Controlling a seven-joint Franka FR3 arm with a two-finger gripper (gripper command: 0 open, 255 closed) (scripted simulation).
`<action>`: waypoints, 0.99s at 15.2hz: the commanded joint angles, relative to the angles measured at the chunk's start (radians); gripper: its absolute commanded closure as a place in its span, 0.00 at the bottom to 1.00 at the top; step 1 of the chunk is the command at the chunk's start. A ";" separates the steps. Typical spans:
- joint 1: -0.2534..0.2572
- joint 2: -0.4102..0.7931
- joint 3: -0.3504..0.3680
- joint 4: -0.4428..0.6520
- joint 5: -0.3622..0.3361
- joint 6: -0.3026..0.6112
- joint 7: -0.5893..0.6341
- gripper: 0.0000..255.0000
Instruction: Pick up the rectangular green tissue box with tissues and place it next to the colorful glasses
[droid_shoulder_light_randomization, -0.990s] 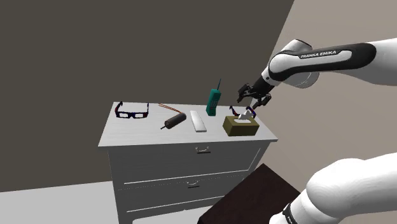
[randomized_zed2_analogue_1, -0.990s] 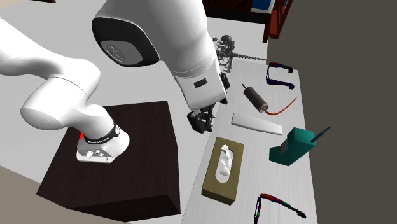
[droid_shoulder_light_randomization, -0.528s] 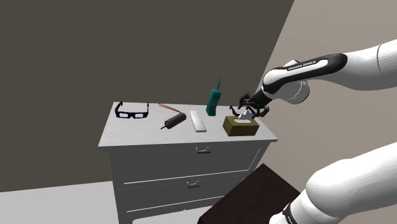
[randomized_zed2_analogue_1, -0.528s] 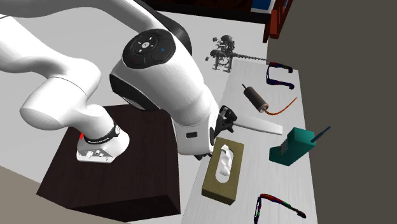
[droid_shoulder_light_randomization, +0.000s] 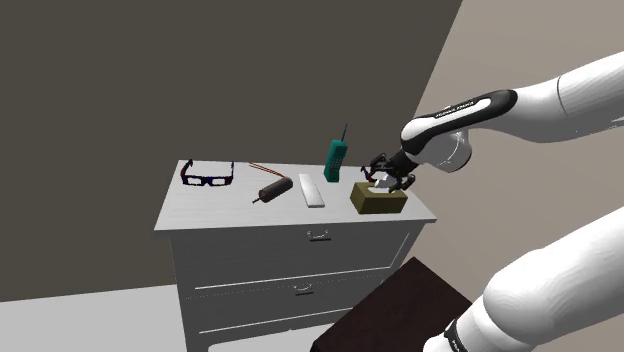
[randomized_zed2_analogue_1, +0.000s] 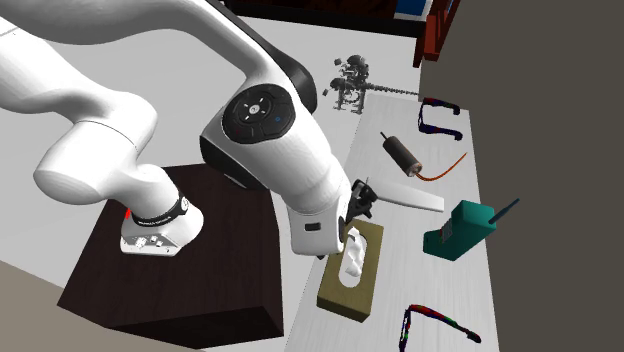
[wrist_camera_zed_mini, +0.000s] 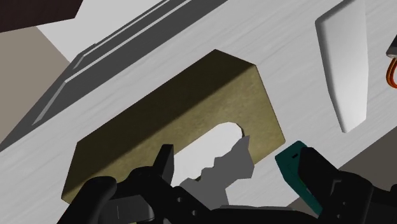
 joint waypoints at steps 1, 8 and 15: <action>0.004 0.007 -0.001 0.002 0.006 0.006 -0.003 0.00; 0.004 0.007 -0.001 0.002 0.006 0.005 -0.003 1.00; 0.003 0.008 -0.003 0.004 0.006 0.004 -0.007 1.00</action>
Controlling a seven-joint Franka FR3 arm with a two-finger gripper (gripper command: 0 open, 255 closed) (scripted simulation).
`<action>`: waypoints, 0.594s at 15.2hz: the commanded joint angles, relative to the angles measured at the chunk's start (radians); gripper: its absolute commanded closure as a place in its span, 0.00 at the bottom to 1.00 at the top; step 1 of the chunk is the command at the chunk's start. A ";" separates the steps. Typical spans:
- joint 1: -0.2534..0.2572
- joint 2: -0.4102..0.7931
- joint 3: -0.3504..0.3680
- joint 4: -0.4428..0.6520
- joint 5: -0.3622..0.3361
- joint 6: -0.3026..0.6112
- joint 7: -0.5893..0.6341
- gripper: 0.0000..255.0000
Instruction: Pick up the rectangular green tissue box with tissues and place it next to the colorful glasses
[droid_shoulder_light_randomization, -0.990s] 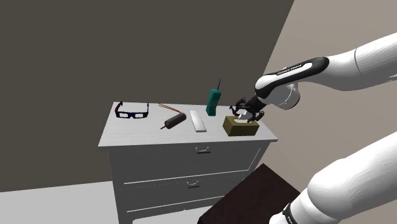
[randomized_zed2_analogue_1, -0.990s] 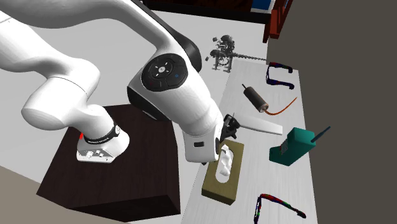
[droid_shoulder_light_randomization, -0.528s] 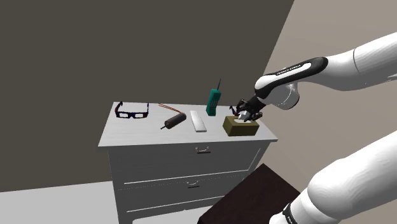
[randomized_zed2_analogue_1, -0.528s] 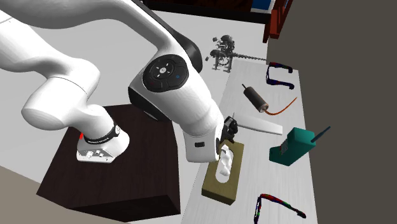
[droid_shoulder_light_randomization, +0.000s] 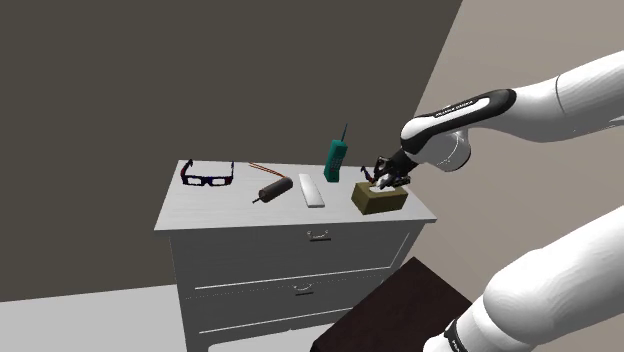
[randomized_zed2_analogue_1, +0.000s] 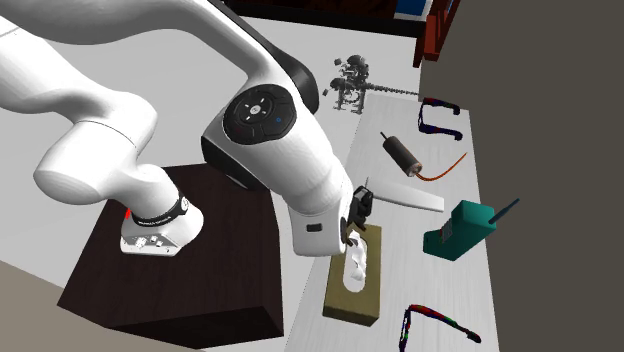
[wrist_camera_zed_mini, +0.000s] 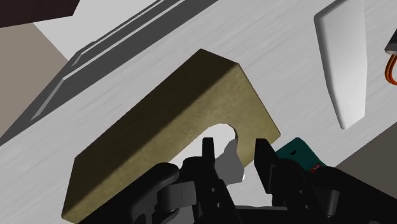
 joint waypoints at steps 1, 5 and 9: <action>0.001 0.001 0.003 -0.006 -0.001 0.001 0.003 1.00; -0.024 -0.042 0.020 0.012 -0.050 -0.057 0.049 1.00; -0.044 -0.080 0.034 0.035 -0.088 -0.115 0.086 1.00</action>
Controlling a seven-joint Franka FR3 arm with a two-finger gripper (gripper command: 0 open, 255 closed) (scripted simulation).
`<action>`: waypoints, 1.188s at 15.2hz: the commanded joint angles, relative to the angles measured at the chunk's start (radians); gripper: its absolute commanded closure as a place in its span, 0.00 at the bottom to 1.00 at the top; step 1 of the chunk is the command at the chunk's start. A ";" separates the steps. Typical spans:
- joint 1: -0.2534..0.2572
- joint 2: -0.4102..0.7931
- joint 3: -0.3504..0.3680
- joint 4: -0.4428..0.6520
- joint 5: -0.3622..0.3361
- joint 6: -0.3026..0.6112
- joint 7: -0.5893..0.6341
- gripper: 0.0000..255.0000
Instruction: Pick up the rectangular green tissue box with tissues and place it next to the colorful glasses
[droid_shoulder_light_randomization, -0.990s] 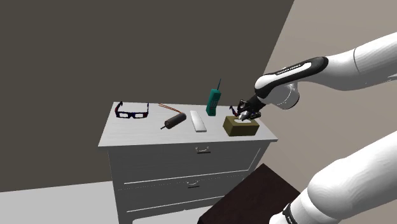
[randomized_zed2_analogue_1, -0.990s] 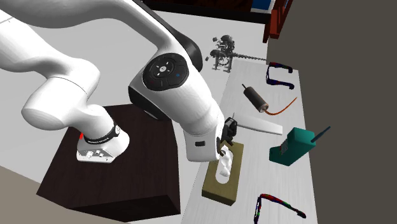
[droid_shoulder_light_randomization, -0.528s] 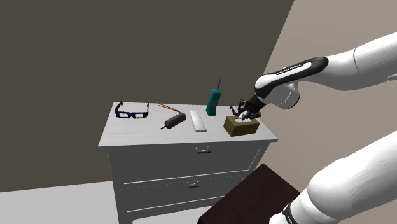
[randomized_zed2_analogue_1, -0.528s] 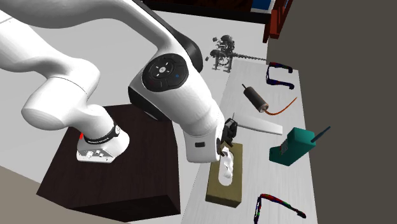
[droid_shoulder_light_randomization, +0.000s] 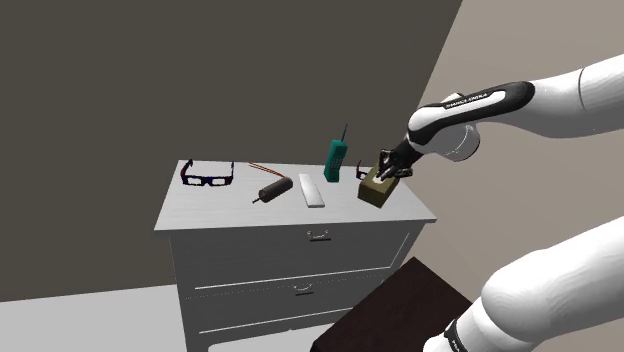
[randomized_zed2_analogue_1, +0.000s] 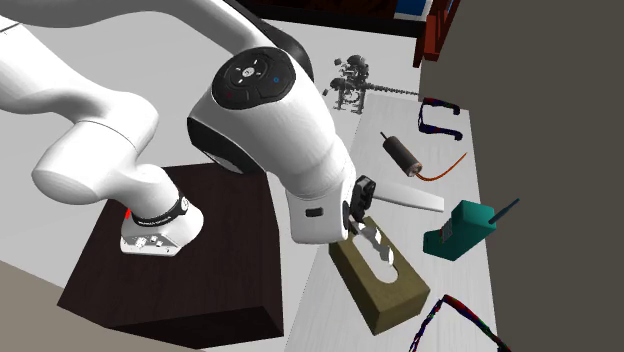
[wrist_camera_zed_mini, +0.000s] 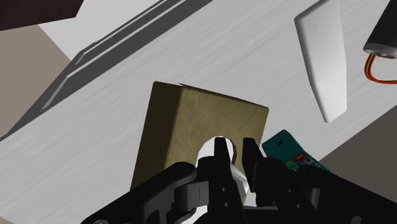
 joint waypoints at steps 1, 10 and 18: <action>-0.009 -0.020 0.008 0.011 -0.018 -0.030 0.020 1.00; -0.037 -0.085 0.030 0.080 -0.071 -0.160 0.079 1.00; -0.051 -0.124 0.042 0.156 -0.100 -0.272 0.117 1.00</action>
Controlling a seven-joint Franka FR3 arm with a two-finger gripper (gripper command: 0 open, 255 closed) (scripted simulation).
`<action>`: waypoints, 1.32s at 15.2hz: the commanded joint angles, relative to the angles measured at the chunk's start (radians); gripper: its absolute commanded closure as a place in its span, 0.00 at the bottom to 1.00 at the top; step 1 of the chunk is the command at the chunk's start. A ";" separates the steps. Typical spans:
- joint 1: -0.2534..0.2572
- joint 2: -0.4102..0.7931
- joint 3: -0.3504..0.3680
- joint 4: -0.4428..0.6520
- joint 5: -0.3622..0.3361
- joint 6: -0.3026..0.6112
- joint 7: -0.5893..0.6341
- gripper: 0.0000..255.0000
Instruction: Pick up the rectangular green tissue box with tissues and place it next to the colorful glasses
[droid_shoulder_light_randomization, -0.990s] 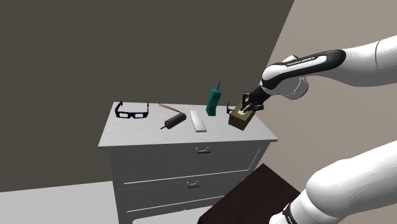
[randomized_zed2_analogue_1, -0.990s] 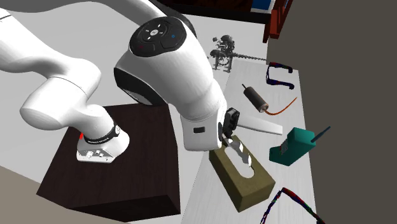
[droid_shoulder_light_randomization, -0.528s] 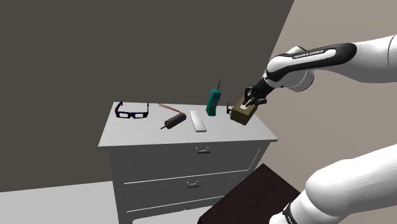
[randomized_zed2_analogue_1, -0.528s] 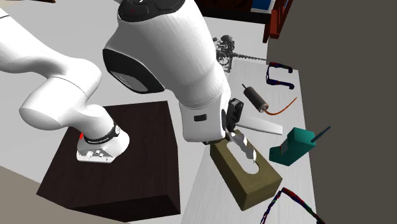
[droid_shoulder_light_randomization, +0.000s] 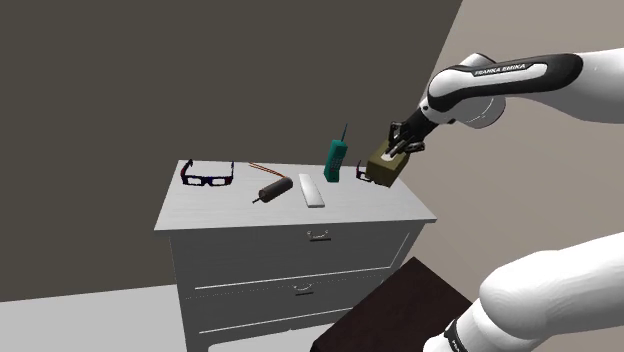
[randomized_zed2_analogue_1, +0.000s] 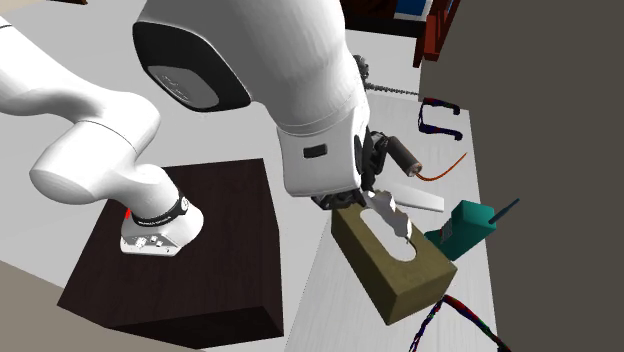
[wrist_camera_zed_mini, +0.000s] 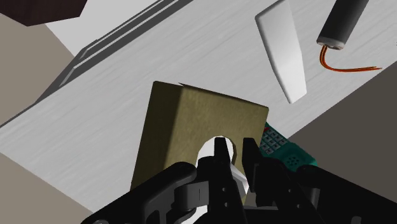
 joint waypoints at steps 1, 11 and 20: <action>-0.003 -0.008 0.002 0.019 -0.006 -0.027 0.007 1.00; -0.011 -0.031 0.011 0.134 -0.028 -0.162 0.044 1.00; 0.002 -0.016 0.052 0.224 -0.032 -0.227 0.109 1.00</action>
